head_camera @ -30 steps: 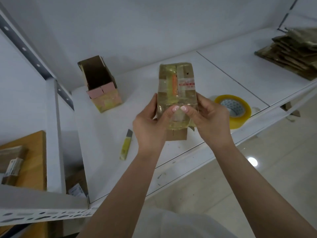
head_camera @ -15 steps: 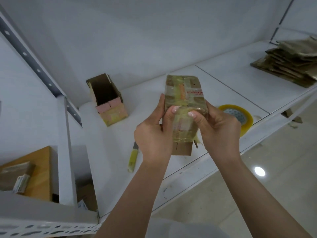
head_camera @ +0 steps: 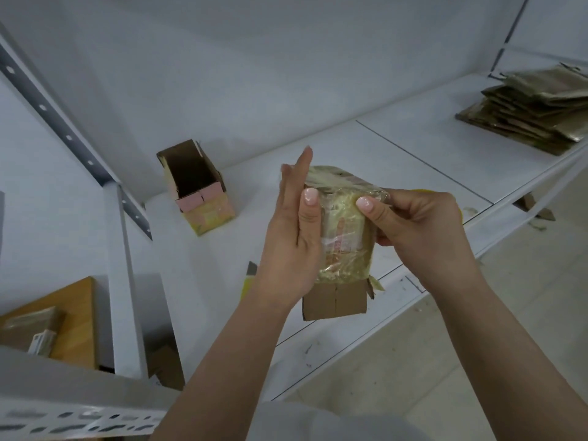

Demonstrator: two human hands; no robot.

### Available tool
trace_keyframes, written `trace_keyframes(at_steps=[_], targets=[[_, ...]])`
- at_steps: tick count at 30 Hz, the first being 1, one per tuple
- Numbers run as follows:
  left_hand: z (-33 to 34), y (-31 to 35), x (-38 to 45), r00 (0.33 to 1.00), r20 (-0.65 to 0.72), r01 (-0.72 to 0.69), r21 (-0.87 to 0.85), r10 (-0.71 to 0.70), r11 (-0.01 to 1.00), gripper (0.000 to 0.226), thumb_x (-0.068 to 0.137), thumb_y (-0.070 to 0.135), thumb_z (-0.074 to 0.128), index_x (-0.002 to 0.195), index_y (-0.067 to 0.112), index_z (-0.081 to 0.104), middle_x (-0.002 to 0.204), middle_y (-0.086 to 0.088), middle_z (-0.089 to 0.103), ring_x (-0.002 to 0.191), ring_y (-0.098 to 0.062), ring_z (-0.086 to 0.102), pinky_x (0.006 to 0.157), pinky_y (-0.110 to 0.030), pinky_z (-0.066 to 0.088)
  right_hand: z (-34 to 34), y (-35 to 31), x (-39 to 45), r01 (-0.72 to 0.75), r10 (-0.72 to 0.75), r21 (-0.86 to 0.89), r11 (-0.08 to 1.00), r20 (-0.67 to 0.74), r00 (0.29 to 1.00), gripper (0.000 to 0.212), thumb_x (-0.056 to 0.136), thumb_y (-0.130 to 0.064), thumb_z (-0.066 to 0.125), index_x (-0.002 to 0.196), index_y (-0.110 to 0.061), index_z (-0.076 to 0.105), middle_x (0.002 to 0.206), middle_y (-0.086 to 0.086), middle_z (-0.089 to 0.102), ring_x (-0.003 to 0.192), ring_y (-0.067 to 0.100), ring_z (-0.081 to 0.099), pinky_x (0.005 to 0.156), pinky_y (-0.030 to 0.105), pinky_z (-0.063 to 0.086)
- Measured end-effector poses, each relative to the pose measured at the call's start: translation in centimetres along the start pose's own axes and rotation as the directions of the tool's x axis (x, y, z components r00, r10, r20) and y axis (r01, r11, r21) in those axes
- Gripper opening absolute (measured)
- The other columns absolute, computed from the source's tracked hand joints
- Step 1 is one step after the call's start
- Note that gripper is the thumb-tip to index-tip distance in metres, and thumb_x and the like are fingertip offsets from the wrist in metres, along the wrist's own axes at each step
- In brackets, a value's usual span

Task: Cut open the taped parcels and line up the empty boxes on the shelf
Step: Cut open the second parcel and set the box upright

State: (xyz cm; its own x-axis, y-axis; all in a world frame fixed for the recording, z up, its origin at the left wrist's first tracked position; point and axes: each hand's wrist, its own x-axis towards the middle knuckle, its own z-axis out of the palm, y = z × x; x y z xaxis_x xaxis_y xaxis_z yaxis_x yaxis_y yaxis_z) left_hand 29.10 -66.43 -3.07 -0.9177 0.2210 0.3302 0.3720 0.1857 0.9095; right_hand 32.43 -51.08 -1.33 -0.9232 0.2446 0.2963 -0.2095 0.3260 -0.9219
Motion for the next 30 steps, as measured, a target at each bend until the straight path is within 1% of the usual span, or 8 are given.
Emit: trace_keyframes(at_steps=[4, 7, 12, 15, 21, 26, 28, 30], targets=[[-0.4, 0.4, -0.1, 0.998, -0.024, -0.045, 0.195, 0.051, 0.980, 0.065, 0.092, 0.071, 0.020, 0.138, 0.030, 0.039, 0.138, -0.017, 0.052, 0.109, -0.024, 0.062, 0.083, -0.027, 0.053, 0.2, -0.4, -0.4, -0.023, 0.023, -0.012, 1.000, -0.001, 1.000, 0.020, 0.069, -0.053, 0.065, 0.081, -0.039, 0.073, 0.062, -0.007, 0.071, 0.061, 0.019, 0.068, 0.065, 0.050, 0.058], [-0.6, 0.6, 0.2, 0.992, -0.105, -0.028, 0.376, 0.073, 0.926, 0.046, 0.101, 0.045, 0.028, 0.128, 0.016, 0.052, 0.111, -0.012, 0.067, 0.074, -0.014, 0.060, 0.059, -0.015, 0.041, 0.8, -0.3, -0.7, -0.038, 0.038, -0.032, 0.999, -0.018, 0.999, 0.024, 0.068, -0.061, 0.063, 0.077, -0.041, 0.073, 0.057, -0.008, 0.067, 0.057, 0.019, 0.066, 0.062, 0.051, 0.058], [-1.0, 0.8, -0.6, 0.998, -0.048, -0.029, 0.287, 0.045, 0.957, 0.055, 0.097, 0.056, 0.021, 0.130, 0.024, 0.050, 0.128, -0.013, 0.062, 0.101, -0.018, 0.065, 0.078, -0.029, 0.052, 0.6, -0.2, -0.6, -0.058, 0.058, -0.056, 0.997, -0.010, 0.998, 0.025, 0.067, -0.061, 0.062, 0.077, -0.041, 0.071, 0.055, -0.012, 0.066, 0.055, 0.011, 0.063, 0.064, 0.051, 0.058], [-1.1, 0.7, -0.9, 0.996, -0.062, -0.035, 0.325, 0.058, 0.945, 0.051, 0.097, 0.058, 0.026, 0.132, 0.027, 0.045, 0.128, -0.014, 0.061, 0.091, -0.011, 0.064, 0.074, -0.021, 0.051, 0.4, -0.4, -0.7, -0.060, 0.061, -0.056, 0.997, 0.015, 0.998, 0.021, 0.068, -0.058, 0.062, 0.076, -0.041, 0.071, 0.053, -0.013, 0.065, 0.053, 0.005, 0.061, 0.068, 0.049, 0.058], [-0.7, 0.8, -1.6, 0.975, -0.187, -0.045, 0.350, 0.117, 0.936, 0.039, 0.100, 0.043, 0.035, 0.125, 0.018, 0.052, 0.119, -0.002, 0.063, 0.083, -0.003, 0.057, 0.064, -0.009, 0.044, 0.9, -0.4, -1.1, 0.023, -0.016, -0.162, 0.987, 0.043, 0.999, 0.047, 0.087, -0.062, 0.048, 0.074, -0.022, 0.068, 0.054, 0.005, 0.053, 0.058, 0.032, 0.051, 0.061, 0.052, 0.050], [-1.6, 1.4, -1.7, 0.969, -0.226, -0.040, 0.267, 0.103, 0.963, 0.037, 0.100, 0.042, 0.035, 0.122, 0.019, 0.054, 0.092, 0.012, 0.063, 0.078, 0.000, 0.061, 0.058, -0.009, 0.043, 0.4, -1.0, -1.4, -0.120, 0.116, 0.087, 0.989, 0.043, 0.992, 0.055, 0.085, -0.065, 0.029, 0.106, -0.037, 0.072, 0.090, -0.011, 0.075, 0.088, -0.001, 0.069, 0.089, 0.030, 0.056], [-1.6, 1.9, -1.8, 0.971, -0.224, -0.043, 0.176, 0.082, 0.983, 0.034, 0.101, 0.041, 0.036, 0.118, 0.019, 0.057, 0.086, 0.014, 0.062, 0.072, 0.001, 0.059, 0.058, -0.013, 0.045, 0.3, -0.8, -1.4, -0.067, 0.066, 0.102, 0.993, 0.012, 0.998, 0.067, 0.086, -0.063, 0.025, 0.136, -0.032, 0.056, 0.122, -0.006, 0.068, 0.112, -0.003, 0.060, 0.103, 0.029, 0.048], [-1.1, 2.3, -2.0, 0.973, -0.222, -0.039, 0.114, 0.064, 0.993, 0.032, 0.101, 0.041, 0.037, 0.113, 0.020, 0.057, 0.083, 0.011, 0.060, 0.069, -0.002, 0.058, 0.056, -0.017, 0.046, 1.0, -0.6, -1.7, -0.023, 0.016, 0.105, 0.994, 0.071, 0.997, 0.070, 0.088, -0.061, 0.021, 0.148, -0.031, 0.041, 0.125, -0.017, 0.064, 0.116, -0.013, 0.052, 0.097, 0.007, 0.041]])
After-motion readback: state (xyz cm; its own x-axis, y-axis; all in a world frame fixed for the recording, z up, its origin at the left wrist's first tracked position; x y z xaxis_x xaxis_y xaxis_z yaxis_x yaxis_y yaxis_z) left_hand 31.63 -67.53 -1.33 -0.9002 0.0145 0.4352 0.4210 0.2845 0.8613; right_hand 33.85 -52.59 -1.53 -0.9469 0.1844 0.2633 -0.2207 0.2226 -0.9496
